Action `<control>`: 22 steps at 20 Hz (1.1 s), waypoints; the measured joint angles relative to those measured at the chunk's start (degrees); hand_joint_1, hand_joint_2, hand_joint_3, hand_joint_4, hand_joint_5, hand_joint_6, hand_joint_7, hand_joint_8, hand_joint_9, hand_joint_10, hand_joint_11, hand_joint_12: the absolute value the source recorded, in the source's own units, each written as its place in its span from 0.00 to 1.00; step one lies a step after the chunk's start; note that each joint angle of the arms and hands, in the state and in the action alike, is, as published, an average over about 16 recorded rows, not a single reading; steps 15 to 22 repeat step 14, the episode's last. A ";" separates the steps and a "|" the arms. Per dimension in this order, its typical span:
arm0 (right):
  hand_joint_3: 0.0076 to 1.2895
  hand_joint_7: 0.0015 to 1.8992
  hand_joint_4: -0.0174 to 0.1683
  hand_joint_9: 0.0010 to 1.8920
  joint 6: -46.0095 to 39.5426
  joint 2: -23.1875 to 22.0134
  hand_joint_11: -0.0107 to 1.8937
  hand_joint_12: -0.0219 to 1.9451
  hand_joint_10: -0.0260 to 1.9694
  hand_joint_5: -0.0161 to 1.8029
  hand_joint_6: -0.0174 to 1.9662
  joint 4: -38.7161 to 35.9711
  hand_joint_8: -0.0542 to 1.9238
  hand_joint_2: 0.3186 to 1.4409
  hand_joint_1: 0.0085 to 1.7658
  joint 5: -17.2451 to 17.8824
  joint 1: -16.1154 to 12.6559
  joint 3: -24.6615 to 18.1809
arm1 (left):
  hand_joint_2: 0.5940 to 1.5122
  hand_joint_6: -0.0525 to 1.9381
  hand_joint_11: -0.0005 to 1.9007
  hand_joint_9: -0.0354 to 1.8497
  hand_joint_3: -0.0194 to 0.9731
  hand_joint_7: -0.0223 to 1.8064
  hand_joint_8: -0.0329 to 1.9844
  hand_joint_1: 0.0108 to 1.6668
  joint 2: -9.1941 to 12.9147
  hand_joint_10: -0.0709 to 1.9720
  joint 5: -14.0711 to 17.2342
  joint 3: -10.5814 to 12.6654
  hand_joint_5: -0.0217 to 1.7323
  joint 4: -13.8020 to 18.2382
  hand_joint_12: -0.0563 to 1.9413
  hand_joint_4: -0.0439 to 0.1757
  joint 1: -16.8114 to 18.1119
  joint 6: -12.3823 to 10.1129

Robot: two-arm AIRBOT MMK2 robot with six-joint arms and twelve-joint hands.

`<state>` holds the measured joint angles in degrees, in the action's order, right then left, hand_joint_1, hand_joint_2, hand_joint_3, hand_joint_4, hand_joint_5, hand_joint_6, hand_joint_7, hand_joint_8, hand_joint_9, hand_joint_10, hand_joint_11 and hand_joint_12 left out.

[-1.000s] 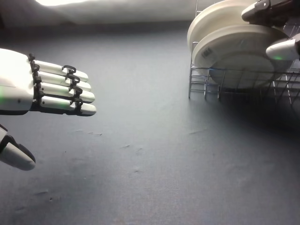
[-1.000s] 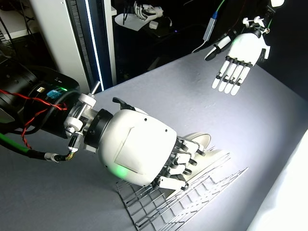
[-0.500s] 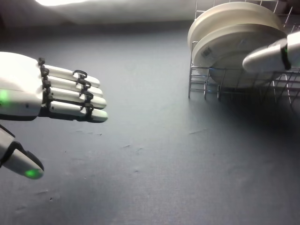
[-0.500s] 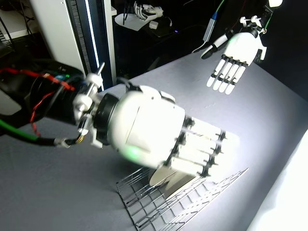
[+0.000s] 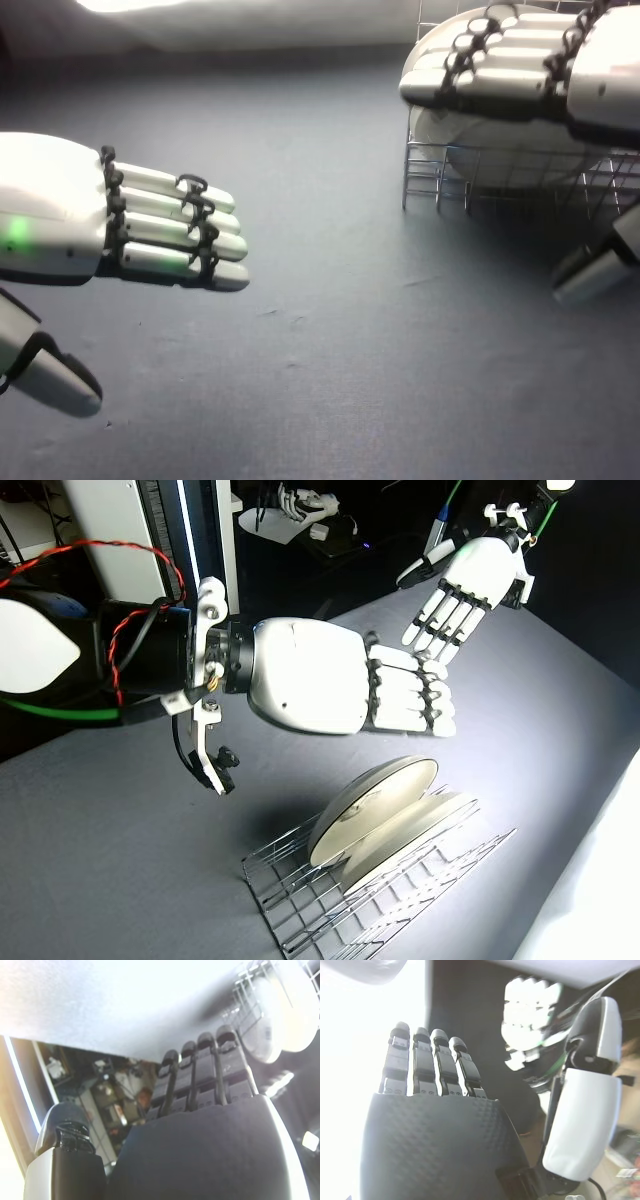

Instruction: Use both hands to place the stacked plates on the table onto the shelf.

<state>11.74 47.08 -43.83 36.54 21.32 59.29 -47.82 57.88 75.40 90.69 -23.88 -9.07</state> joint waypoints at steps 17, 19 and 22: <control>0.00 0.01 0.10 0.01 3.96 0.07 0.02 0.08 0.01 0.02 0.01 -20.07 0.03 0.40 0.46 10.85 0.37 0.01 | 0.57 0.03 0.01 0.03 0.04 0.02 0.01 0.00 0.22 0.04 0.24 -1.28 0.03 2.77 0.03 0.21 0.18 0.25; 0.00 0.01 0.10 0.01 3.96 0.07 0.02 0.08 0.01 0.02 0.01 -20.07 0.03 0.40 0.46 10.85 0.37 0.01 | 0.57 0.03 0.01 0.03 0.04 0.02 0.01 0.00 0.22 0.04 0.24 -1.28 0.03 2.77 0.03 0.21 0.18 0.25; 0.00 0.01 0.10 0.01 3.96 0.07 0.02 0.08 0.01 0.02 0.01 -20.07 0.03 0.40 0.46 10.85 0.37 0.01 | 0.57 0.03 0.01 0.03 0.04 0.02 0.01 0.00 0.22 0.04 0.24 -1.28 0.03 2.77 0.03 0.21 0.18 0.25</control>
